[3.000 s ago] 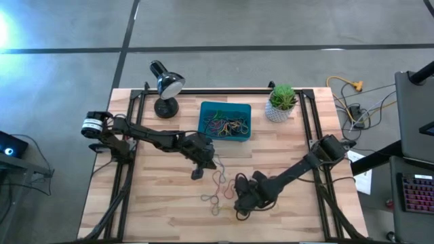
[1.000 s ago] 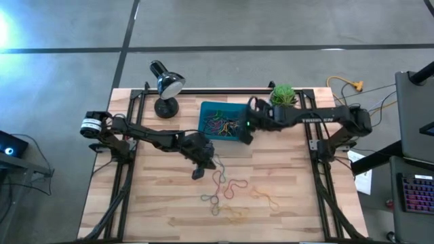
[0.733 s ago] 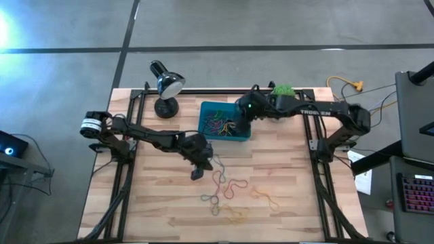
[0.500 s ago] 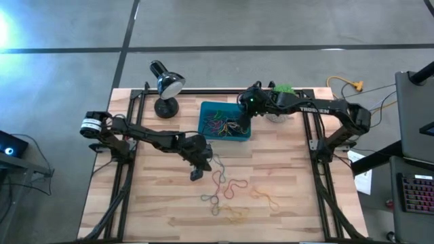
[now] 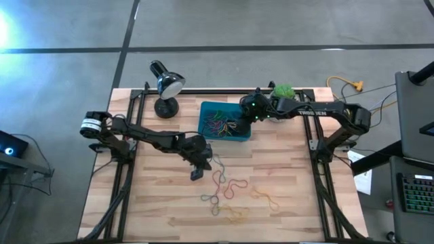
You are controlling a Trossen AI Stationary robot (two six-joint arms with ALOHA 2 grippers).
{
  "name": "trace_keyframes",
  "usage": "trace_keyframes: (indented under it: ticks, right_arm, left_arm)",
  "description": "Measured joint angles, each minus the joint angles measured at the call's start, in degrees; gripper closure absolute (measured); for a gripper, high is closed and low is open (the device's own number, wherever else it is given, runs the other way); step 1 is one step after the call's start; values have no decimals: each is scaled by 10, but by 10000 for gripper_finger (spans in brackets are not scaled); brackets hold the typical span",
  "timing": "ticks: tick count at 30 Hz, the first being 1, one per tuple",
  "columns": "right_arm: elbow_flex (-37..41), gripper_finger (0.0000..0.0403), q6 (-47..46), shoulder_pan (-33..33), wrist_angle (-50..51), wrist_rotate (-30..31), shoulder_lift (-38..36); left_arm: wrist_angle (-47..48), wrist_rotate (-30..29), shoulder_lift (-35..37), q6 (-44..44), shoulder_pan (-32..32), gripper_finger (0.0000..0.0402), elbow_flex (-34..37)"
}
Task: Pick and place rubber bands into bin
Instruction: Put the bottom right blue rubber band into the blue bin, then put the left red rubber band into the blue bin
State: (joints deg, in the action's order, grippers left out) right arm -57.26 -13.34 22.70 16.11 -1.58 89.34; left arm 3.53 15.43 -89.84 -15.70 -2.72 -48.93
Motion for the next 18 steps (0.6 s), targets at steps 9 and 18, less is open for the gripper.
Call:
trace_keyframes:
  ticks: [9,18]
  right_arm:
    - [-7,253,-2,-2,-2,-12,-1]
    - [-10,209,-2,-66,74,-101,-30]
  left_arm:
    - [-1,-23,0,1,0,396,10]
    - [-92,-25,0,119,0,396,44]
